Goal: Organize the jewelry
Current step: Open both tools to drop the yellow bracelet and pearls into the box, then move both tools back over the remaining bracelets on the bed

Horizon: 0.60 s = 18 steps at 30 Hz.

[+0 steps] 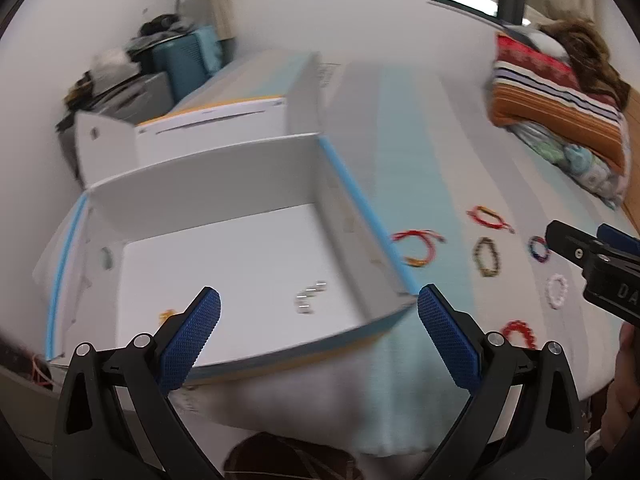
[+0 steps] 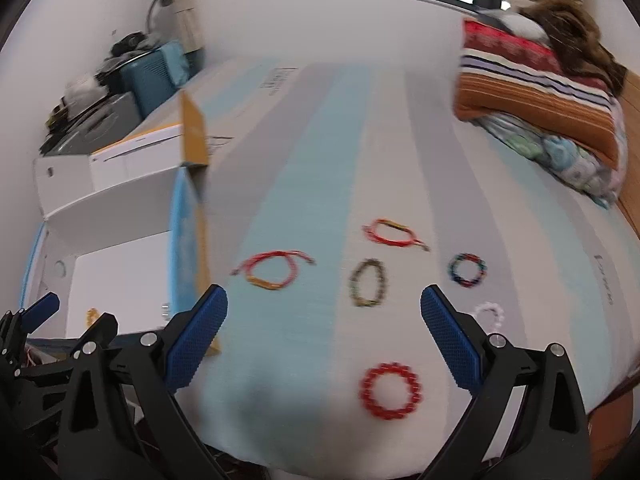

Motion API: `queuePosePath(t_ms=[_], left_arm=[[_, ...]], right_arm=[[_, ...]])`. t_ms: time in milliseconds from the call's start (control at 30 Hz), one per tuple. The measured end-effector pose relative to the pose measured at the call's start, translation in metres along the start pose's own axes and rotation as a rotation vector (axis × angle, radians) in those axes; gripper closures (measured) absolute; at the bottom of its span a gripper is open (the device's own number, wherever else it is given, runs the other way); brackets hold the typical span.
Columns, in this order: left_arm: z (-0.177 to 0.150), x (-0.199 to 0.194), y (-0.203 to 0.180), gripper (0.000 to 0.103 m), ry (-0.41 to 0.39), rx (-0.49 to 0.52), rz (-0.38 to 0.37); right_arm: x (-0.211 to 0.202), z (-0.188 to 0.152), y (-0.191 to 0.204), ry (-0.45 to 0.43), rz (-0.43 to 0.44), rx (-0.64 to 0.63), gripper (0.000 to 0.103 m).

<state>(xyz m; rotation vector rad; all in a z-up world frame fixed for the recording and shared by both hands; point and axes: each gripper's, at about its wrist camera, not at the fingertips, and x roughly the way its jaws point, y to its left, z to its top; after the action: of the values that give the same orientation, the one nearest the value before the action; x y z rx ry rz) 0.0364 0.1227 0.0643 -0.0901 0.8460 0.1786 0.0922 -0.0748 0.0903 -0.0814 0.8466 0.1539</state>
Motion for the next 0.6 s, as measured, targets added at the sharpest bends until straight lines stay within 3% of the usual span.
queuePosePath(t_ms=[367, 600], left_arm=[[-0.010, 0.021, -0.097, 0.006, 0.024, 0.126, -0.094], [-0.026, 0.055, -0.143, 0.006, 0.079, 0.182, -0.156]], right_arm=[[0.012, -0.020, -0.096, 0.039, -0.089, 0.109, 0.010], [0.045, -0.038, -0.149, 0.109, -0.119, 0.189, 0.010]])
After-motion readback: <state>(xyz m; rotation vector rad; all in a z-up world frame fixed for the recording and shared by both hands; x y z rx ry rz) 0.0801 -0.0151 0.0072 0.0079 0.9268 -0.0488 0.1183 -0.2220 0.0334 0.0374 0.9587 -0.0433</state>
